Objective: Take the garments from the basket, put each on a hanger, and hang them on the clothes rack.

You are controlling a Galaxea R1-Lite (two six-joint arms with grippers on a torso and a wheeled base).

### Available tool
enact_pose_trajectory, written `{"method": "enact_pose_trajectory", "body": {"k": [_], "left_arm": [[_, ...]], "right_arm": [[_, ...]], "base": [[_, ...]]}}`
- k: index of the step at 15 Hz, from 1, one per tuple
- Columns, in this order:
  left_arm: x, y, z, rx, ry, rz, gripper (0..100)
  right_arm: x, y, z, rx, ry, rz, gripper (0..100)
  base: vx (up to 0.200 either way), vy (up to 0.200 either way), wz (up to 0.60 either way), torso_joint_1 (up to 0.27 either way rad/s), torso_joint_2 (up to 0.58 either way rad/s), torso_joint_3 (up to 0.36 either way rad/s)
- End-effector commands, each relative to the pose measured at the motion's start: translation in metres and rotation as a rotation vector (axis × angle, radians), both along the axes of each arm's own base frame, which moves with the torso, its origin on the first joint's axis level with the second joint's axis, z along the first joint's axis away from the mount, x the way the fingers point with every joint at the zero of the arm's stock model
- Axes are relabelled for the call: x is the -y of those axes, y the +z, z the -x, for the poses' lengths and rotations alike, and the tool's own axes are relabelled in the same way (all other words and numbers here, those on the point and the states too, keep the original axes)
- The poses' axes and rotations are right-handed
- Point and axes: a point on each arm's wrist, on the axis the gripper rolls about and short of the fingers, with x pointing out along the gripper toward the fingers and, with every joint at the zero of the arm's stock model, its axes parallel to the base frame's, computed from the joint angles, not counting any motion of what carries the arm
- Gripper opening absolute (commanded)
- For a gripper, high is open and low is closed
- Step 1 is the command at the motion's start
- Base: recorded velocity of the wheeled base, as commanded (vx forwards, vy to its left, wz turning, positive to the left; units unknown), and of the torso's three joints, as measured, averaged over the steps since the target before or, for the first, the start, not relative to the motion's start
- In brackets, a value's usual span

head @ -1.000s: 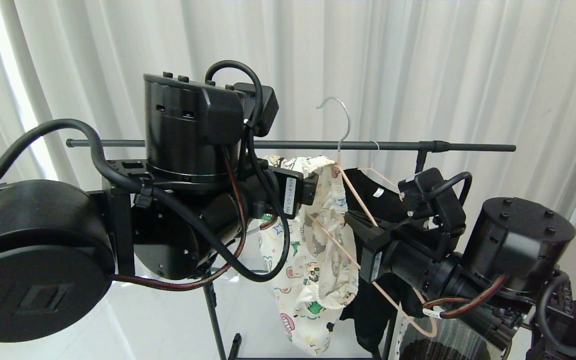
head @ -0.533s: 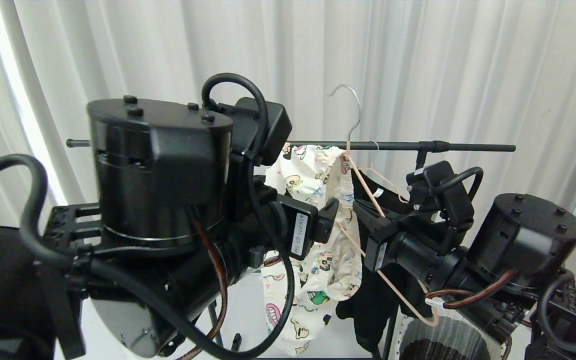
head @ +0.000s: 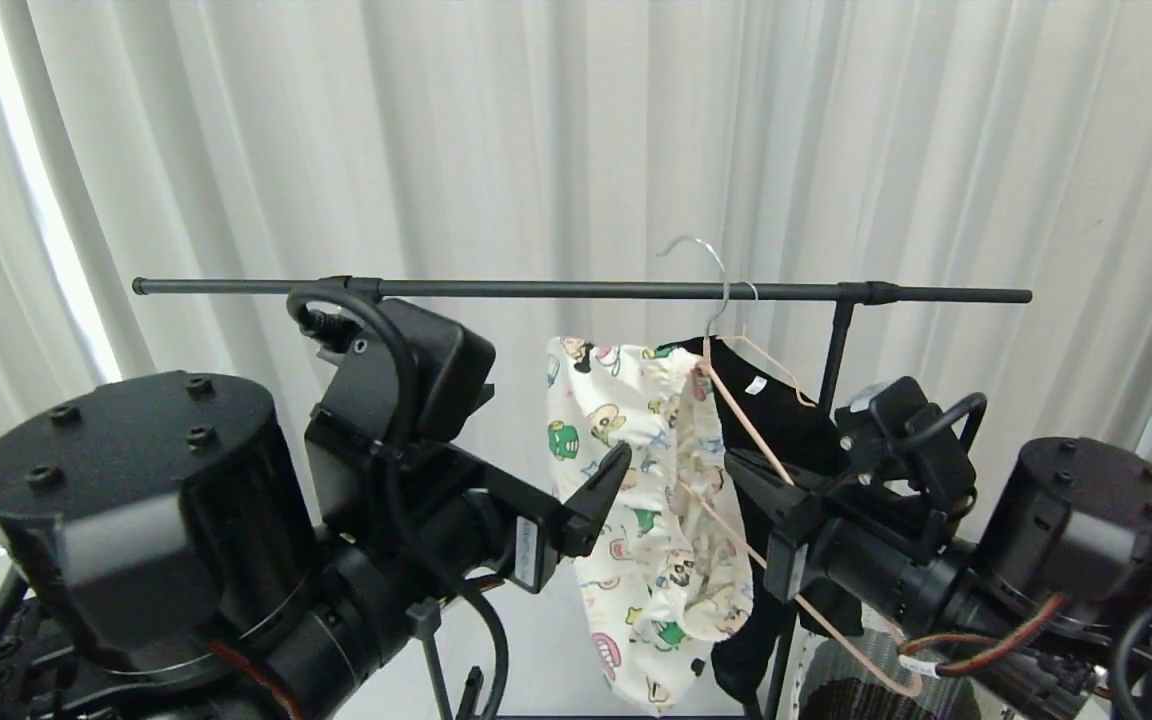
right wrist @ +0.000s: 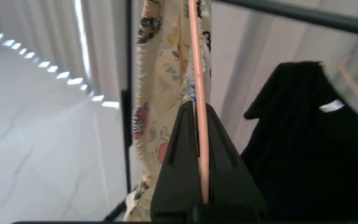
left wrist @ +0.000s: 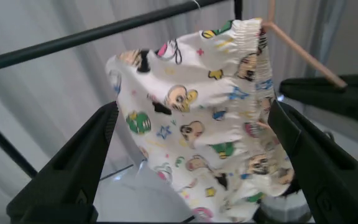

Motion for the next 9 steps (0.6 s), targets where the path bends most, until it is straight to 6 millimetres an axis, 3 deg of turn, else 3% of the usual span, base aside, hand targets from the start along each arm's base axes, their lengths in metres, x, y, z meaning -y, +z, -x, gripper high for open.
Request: {"method": "enact_pose_trajectory", "body": {"k": [1,4,6,9], "left_arm": [[-0.025,-0.008,0.004,0.010,-0.077,-0.035,100],[-0.048,-0.011,0.017,0.060,-0.320,-0.086,100],[-0.048,-0.014,0.020,0.047,-0.372,-0.098,100],[-0.039,-0.036,0.043,0.004,-0.564,-0.157,100]], "right_arm": [[0.026,-0.003,0.011,0.009,0.049,0.039,0],[0.048,-0.017,0.034,0.031,0.238,0.139,0],[0.059,-0.034,0.050,0.042,0.383,0.235,0],[0.059,-0.042,0.056,0.078,0.502,0.285,0]], "base": [[0.000,0.000,0.00,0.000,0.00,0.000],[0.000,0.000,0.00,0.000,0.00,0.000],[0.000,0.000,0.00,0.000,0.00,0.000],[0.000,0.000,0.00,0.000,0.00,0.000]]}}
